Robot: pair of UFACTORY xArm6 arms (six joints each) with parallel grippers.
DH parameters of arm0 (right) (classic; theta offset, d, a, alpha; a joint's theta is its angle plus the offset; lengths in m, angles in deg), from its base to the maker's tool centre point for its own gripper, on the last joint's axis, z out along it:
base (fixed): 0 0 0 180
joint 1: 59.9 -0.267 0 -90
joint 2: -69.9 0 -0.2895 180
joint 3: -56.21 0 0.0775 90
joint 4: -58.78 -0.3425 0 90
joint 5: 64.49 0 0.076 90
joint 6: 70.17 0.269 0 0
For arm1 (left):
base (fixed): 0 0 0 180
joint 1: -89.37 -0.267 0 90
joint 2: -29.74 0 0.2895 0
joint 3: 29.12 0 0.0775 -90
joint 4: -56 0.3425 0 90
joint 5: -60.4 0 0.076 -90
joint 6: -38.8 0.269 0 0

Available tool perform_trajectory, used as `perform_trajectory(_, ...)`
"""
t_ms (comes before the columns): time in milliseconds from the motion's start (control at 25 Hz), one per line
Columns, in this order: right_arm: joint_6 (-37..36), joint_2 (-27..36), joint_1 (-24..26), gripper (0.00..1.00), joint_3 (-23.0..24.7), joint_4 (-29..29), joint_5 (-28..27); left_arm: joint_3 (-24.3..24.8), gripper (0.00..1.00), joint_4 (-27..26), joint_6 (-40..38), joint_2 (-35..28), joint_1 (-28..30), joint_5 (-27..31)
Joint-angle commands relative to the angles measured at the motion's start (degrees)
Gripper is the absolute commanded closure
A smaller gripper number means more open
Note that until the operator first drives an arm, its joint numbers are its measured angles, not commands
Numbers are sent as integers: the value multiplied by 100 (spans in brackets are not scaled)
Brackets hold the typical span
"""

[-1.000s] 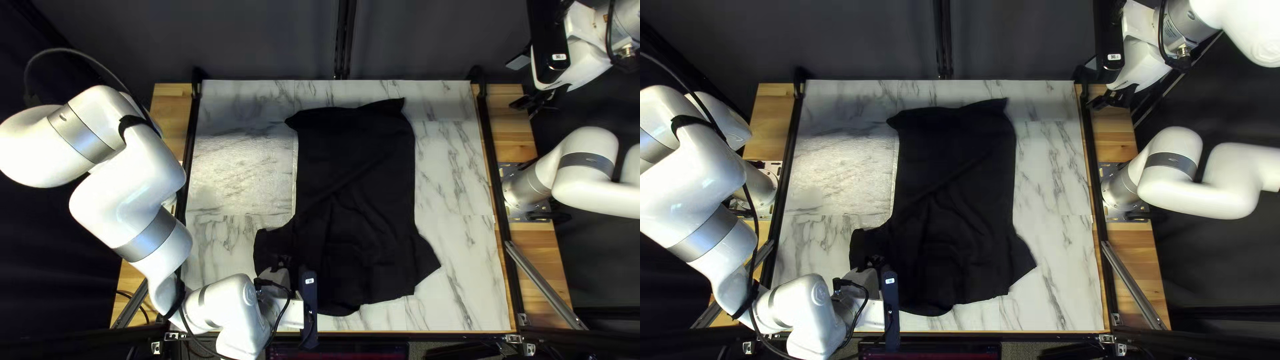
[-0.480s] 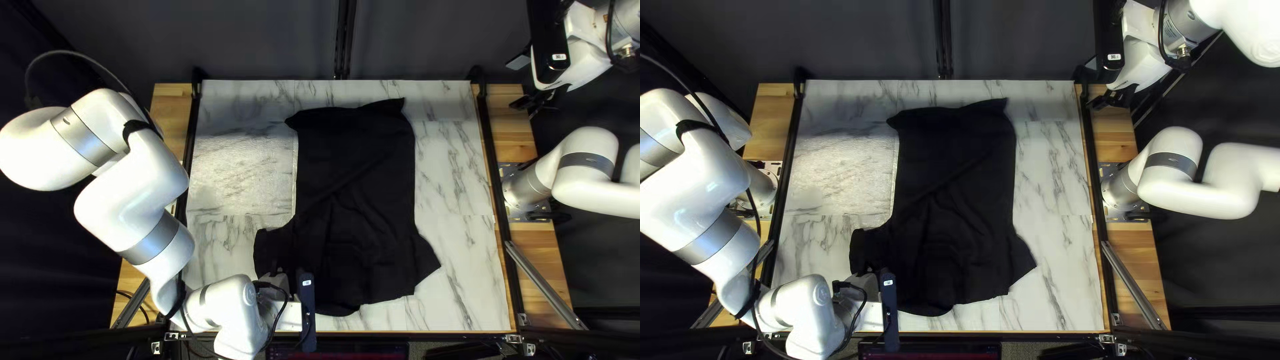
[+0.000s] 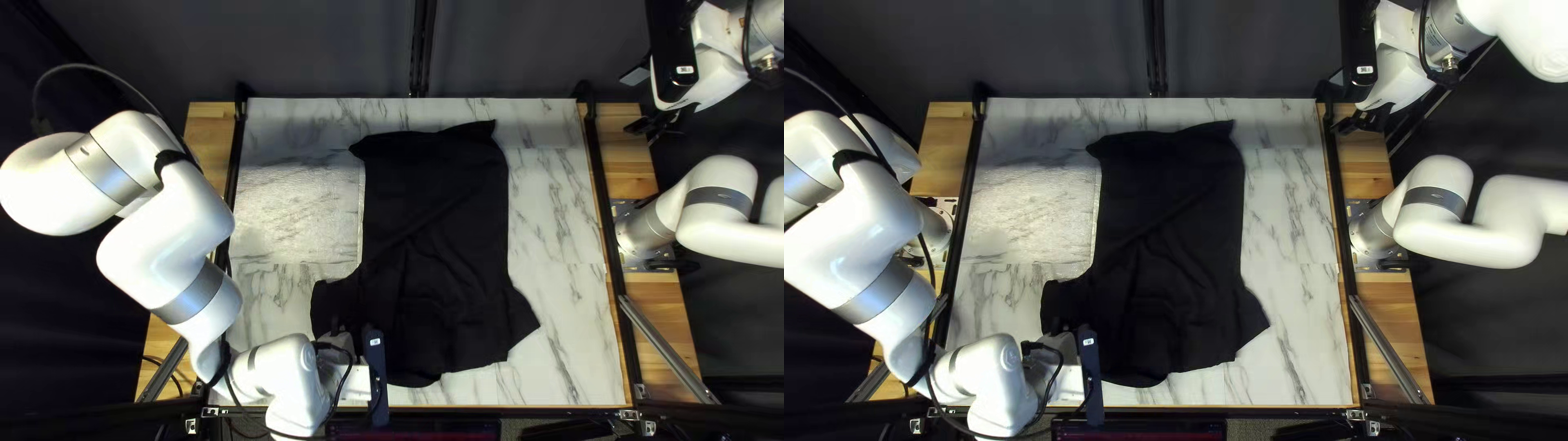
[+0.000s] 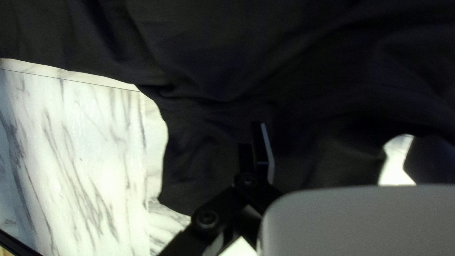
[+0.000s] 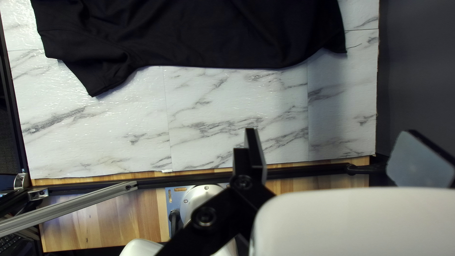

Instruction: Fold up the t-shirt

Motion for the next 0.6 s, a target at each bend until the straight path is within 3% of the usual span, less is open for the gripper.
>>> perform_trajectory(40, 0, 0, 0, 0, 0, 0, 0, 31, 0, -111, 67, -228, 160, 447)
perform_trajectory(200, 0, 0, 0, 0, 0, 0, 0, -50, 0, -115, 181, -358, 267, 825)
perform_trajectory(600, 0, 0, 0, 0, 0, 0, 0, -494, 0, -205, 146, 4, 481, 904)
